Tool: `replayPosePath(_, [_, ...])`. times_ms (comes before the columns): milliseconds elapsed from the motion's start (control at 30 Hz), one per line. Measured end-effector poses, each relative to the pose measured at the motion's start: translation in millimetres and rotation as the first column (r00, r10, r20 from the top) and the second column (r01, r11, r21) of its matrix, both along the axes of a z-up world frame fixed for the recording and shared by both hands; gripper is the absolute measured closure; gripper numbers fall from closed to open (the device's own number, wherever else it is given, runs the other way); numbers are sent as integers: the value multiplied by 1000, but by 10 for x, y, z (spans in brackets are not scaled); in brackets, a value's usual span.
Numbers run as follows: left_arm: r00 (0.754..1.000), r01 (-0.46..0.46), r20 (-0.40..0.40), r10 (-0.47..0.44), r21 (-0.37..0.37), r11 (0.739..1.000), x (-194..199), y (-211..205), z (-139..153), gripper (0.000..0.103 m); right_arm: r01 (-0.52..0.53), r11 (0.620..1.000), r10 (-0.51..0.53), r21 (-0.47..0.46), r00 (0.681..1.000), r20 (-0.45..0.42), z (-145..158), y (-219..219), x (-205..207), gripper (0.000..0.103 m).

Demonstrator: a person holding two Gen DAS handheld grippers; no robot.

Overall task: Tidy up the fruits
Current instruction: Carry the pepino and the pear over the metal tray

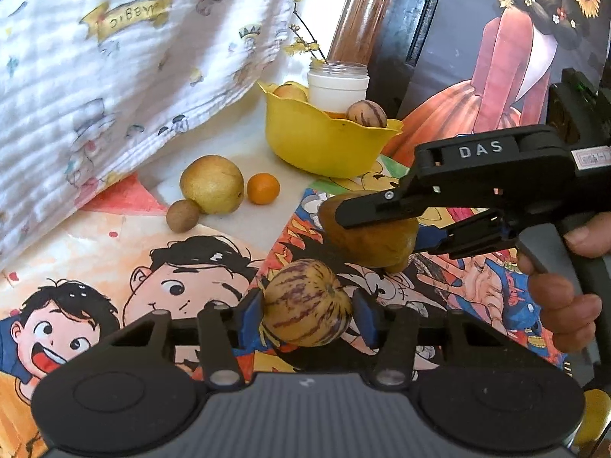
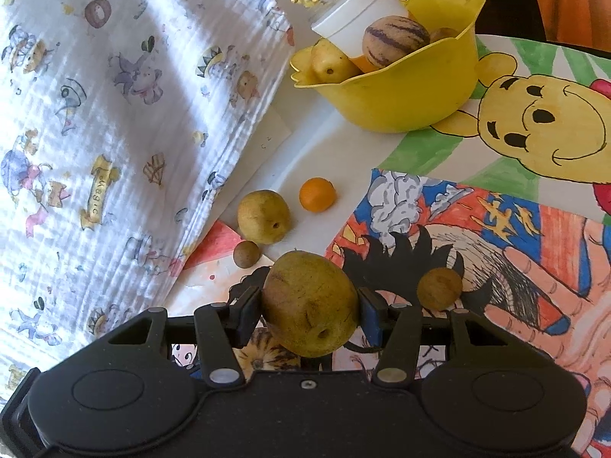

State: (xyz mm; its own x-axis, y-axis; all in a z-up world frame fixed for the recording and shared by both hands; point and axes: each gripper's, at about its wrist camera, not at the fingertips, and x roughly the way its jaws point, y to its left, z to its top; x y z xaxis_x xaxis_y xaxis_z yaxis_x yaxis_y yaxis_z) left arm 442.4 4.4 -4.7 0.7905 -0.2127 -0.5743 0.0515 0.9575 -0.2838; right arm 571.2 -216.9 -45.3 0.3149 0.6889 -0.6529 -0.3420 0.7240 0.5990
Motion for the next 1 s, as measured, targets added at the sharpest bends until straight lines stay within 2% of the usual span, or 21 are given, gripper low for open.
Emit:
replayPosePath(167, [1000, -13, -23, 11, -92, 996, -100, 104, 31, 50, -2, 1000, 2, 11, 1000, 4, 101, -66, -173, 48])
replayPosePath(433, [1000, 14, 24, -11, -128, 992, -527, 36, 289, 50, -15, 999, 14, 43, 1000, 28, 400, -343, -737, 48])
replayPosePath(633, [999, 42, 34, -38, -141, 989, -951, -79, 453, 50, -12, 998, 10, 55, 999, 46, 583, -692, -1301, 48])
replayPosePath(733, [997, 67, 57, -61, -124, 990, -1196, -180, 543, 50, -9, 999, 7, 51, 999, 48, 630, -866, -1602, 48])
replayPosePath(1000, [991, 129, 53, -125, -97, 987, -1748, -482, 595, 50, 18, 998, -21, 61, 999, 35, 584, -1266, -2356, 48])
